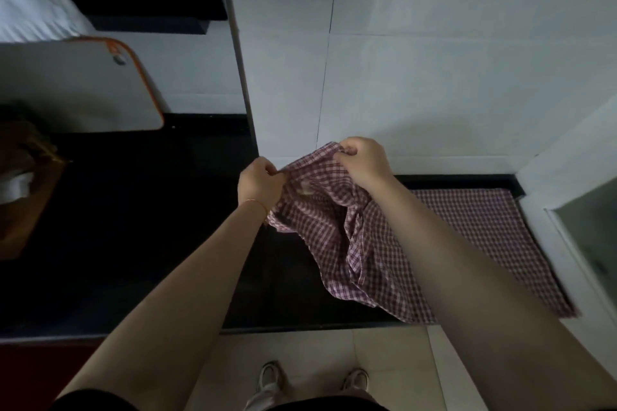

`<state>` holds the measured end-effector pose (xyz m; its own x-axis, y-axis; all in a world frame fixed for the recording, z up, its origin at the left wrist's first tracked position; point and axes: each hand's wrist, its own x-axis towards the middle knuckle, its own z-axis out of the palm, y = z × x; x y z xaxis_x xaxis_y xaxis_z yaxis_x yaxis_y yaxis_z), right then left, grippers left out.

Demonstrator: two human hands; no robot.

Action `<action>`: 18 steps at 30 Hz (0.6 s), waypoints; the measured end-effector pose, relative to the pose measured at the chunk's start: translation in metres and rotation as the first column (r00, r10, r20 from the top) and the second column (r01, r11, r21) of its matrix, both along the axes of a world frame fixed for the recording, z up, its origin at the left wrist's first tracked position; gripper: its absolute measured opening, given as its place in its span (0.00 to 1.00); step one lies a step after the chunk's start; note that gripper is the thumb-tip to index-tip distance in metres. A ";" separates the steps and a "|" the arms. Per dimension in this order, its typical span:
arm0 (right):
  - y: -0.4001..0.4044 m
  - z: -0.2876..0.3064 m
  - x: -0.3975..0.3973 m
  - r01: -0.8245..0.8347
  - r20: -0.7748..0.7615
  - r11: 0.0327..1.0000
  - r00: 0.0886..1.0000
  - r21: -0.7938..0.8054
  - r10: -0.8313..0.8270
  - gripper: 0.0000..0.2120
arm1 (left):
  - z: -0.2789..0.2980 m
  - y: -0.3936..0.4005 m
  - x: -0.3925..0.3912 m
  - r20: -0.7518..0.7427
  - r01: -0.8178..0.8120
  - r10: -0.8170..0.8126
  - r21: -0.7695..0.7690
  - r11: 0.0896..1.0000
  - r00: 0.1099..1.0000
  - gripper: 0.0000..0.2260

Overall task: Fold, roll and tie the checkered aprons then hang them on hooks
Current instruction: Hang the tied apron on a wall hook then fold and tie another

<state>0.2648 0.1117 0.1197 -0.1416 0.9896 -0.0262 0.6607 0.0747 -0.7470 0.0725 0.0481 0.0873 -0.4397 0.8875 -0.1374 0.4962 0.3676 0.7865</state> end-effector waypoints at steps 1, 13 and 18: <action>-0.003 -0.004 -0.005 -0.009 0.010 1.000 1.000 0.015 0.009 0.08 | -0.002 -0.002 -0.002 -0.008 -0.050 0.050 0.002 0.999 0.999 0.09; -0.007 -0.024 -0.043 0.002 0.065 0.997 0.998 0.072 -0.007 0.12 | -0.034 -0.029 -0.044 0.386 0.327 -0.210 -0.266 0.907 0.898 0.09; -0.005 -0.020 -0.064 0.035 0.143 0.969 0.987 0.243 -0.071 0.13 | -0.037 -0.021 -0.057 0.374 0.002 0.087 -0.230 0.973 0.923 0.06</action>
<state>0.2012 0.1070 0.0995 -0.1015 0.9755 0.1954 0.7713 0.2012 -0.6038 0.0159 0.0269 0.0508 -0.3516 0.7964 -0.4921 0.1564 0.5682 0.8079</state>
